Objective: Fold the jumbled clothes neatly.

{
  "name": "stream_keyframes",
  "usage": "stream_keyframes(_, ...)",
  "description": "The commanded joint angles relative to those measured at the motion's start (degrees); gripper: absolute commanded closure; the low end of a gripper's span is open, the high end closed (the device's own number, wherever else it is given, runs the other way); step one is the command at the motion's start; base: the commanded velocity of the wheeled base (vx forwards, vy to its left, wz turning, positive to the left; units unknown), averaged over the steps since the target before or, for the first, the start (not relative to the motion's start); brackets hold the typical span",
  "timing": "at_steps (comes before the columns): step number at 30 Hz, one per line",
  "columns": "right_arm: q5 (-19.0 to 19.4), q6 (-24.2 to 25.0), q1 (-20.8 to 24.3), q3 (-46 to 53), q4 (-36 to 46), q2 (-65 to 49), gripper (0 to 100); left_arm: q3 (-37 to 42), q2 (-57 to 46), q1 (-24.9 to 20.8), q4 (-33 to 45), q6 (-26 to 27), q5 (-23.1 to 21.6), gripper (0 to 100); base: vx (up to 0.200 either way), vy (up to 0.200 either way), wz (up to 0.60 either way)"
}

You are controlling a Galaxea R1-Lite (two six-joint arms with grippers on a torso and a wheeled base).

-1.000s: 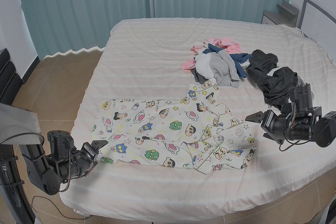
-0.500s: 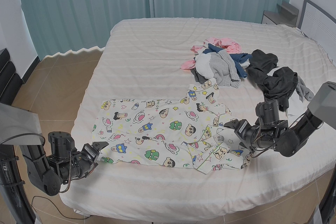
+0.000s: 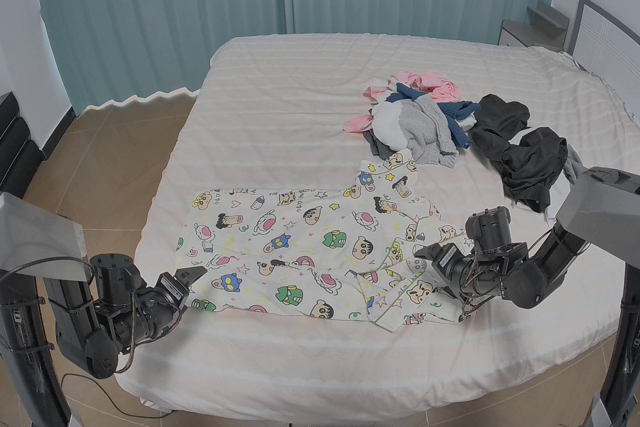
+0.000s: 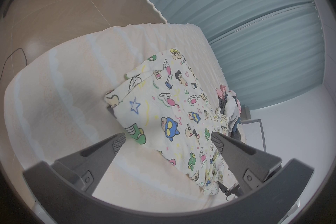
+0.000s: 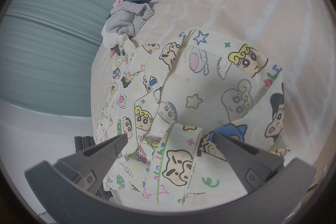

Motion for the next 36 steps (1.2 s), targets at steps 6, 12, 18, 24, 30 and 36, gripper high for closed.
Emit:
stream_keyframes(6,0.13,0.04,0.96,0.68,0.21,-1.14,0,0.84,1.81,0.01,-1.83,0.38,-0.01,0,0.000,0.000,0.00)
stream_keyframes(12,0.13,0.13,1.49,0.42,0.03,0.71,0,0.84,1.81,0.01,-1.83,0.38,-0.01,0,0.000,0.000,0.00)
stream_keyframes(18,-0.22,0.13,1.75,-0.55,-0.32,2.29,100,0.84,1.81,0.01,-1.92,0.38,-0.01,0,0.000,0.000,0.00)
stream_keyframes(24,-0.48,-0.14,1.49,-0.55,-1.28,3.08,100,0.84,1.81,0.01,-1.92,0.38,-0.01,0,0.000,0.000,0.00)
stream_keyframes(30,-0.57,-0.31,0.52,-0.11,-1.28,0.79,100,0.84,1.73,0.01,-1.92,0.38,-0.01,0,0.000,0.000,0.00)
stream_keyframes(36,-0.57,-0.58,-0.09,1.47,-1.11,-4.57,100,0.75,1.73,0.01,-1.92,0.38,-0.01,0,0.000,0.000,0.00)
